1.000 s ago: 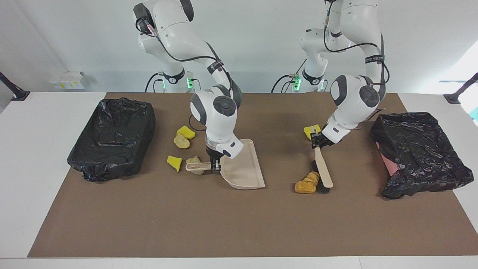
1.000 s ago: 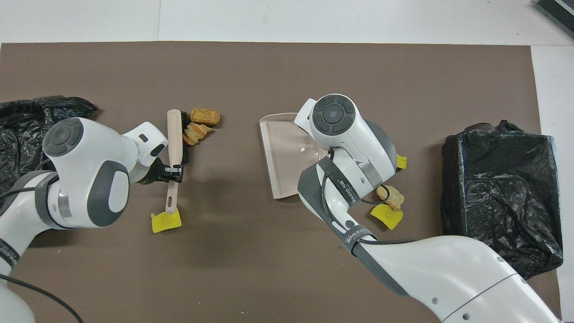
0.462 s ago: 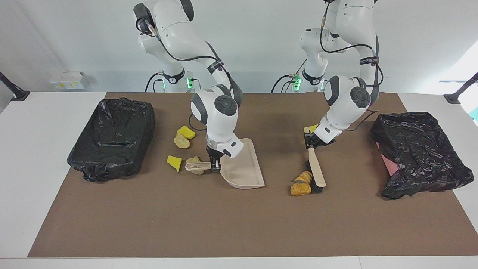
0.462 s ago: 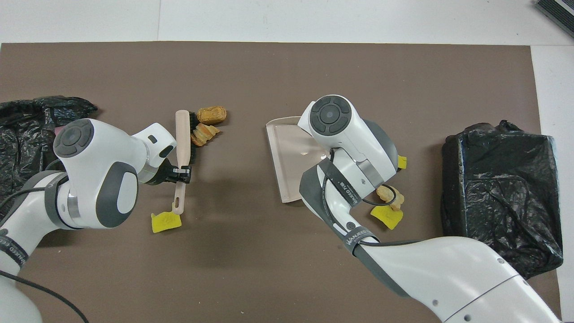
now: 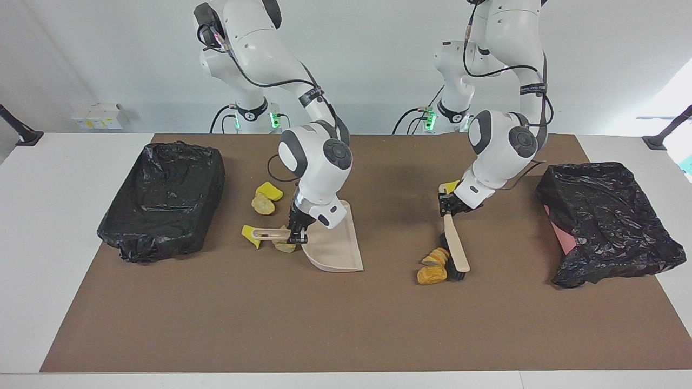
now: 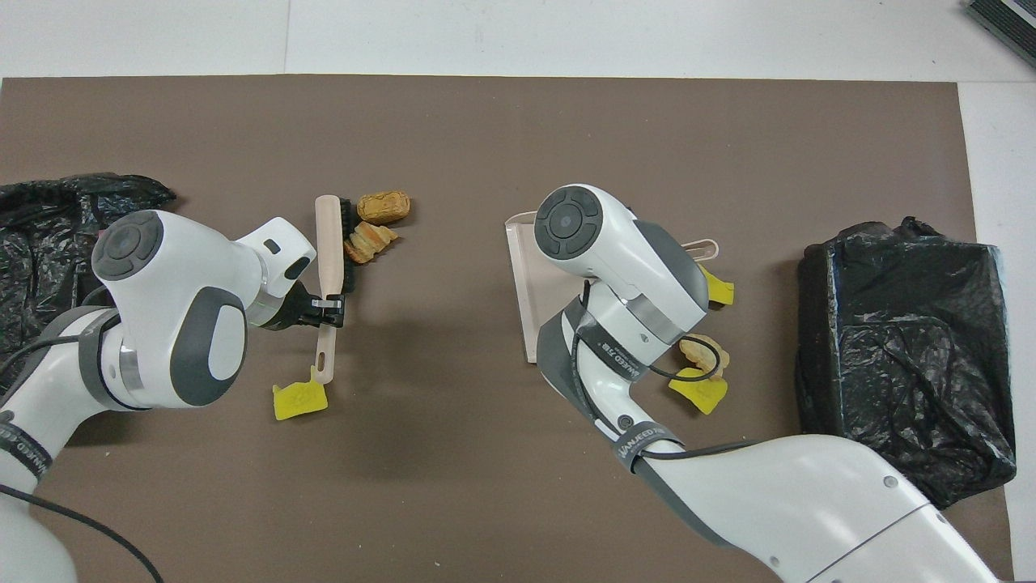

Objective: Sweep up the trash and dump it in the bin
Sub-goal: 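Sweep the crusts with the brush toward the dustpan using the left gripper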

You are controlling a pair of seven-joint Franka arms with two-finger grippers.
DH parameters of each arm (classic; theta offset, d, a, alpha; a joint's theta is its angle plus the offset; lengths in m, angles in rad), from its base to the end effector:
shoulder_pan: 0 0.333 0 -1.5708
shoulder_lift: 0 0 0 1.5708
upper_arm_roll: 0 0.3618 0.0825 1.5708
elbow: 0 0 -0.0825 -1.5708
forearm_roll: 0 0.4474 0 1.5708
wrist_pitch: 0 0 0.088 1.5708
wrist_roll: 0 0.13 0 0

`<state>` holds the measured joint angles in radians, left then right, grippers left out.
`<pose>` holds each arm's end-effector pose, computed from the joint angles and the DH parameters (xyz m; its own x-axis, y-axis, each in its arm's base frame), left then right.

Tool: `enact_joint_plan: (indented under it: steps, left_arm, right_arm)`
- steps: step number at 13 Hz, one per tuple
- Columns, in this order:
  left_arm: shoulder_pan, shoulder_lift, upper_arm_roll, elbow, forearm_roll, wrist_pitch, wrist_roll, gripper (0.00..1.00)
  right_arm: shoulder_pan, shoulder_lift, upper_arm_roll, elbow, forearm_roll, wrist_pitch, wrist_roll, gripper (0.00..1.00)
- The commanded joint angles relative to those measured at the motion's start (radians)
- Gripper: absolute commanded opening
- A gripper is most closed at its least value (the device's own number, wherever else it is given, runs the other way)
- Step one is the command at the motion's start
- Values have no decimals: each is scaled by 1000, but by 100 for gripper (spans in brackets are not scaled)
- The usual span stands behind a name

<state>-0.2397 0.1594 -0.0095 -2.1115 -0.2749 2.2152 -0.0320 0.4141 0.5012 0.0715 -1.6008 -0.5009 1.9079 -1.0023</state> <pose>0.5936 -0.1653 0.3187 0.9954 -0.0534 -0.0798 -0.0359 -0.9778 0.2066 0.6786 0.3005 0.3198 -0.1079 0.8902 -0.4427 0.9913 0.1302 0.0202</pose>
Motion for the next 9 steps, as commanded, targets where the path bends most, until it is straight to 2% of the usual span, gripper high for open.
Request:
enact_joint_plan:
  steps: [1, 4, 9]
  left_arm:
    - [-1, 20, 8, 24, -21, 0, 12, 0]
    - [-1, 26, 8, 34, -21, -2, 12, 0]
    - [-23, 28, 3, 36, -21, -3, 27, 0]
  right_arm:
    - [41, -10, -7, 10, -76, -88, 88, 0]
    - [41, -9, 4, 30, -94, -122, 160, 0]
    - [22, 23, 5, 94, -7, -118, 202, 0]
